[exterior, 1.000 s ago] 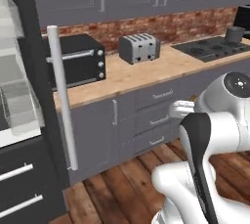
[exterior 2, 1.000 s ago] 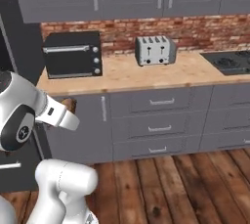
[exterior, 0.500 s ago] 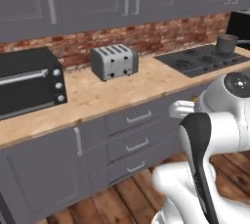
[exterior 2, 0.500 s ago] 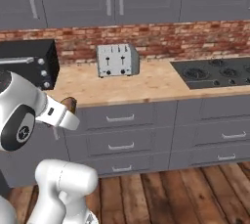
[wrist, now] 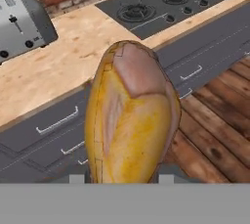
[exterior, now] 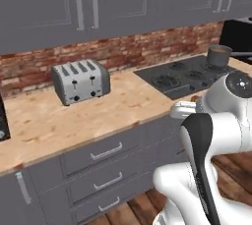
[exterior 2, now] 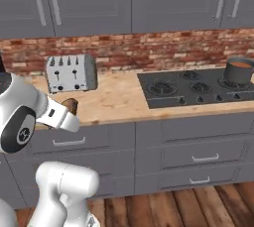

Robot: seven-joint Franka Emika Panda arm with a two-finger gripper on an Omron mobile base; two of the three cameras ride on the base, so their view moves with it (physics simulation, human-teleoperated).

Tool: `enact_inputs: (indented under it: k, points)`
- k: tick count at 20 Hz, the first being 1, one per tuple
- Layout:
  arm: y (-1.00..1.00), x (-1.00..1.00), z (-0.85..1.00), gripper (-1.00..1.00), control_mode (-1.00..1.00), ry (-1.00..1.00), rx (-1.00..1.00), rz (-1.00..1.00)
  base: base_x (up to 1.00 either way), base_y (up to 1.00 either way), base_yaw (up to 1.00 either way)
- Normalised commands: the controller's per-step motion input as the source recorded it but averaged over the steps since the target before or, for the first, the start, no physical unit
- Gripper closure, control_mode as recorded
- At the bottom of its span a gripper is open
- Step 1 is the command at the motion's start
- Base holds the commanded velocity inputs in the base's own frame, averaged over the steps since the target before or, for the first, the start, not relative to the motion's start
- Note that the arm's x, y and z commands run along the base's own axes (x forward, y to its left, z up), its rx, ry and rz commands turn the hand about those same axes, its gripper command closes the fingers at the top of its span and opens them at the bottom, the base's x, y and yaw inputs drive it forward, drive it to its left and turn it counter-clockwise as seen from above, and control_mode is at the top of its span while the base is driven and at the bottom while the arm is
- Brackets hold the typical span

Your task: Retrieve the chicken drumstick from the fridge and place it on the saucepan with marinade on the stove.

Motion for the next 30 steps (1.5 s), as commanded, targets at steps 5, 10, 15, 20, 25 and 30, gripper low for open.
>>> enact_inputs:
  k: [5, 10, 15, 20, 25, 30]
  points:
    - [0.00, 0.00, 0.00, 1.00, 1.00, 0.00, 0.00, 0.00, 1.00, -1.00, 0.00]
    - [0.00, 0.00, 0.00, 1.00, 1.00, 0.00, 0.00, 0.00, 0.87, -1.00, 0.00]
    - [0.00, 0.00, 0.00, 1.00, 1.00, 0.00, 0.00, 0.00, 0.76, -1.00, 0.00]
    - [0.00, 0.00, 0.00, 1.00, 1.00, 0.00, 0.00, 0.00, 0.64, -1.00, 0.00]
    - [0.00, 0.00, 0.00, 1.00, 1.00, 0.00, 0.00, 0.00, 0.49, -1.00, 0.00]
    - [0.00, 0.00, 0.00, 1.00, 1.00, 0.00, 0.00, 0.00, 0.22, -1.00, 0.17]
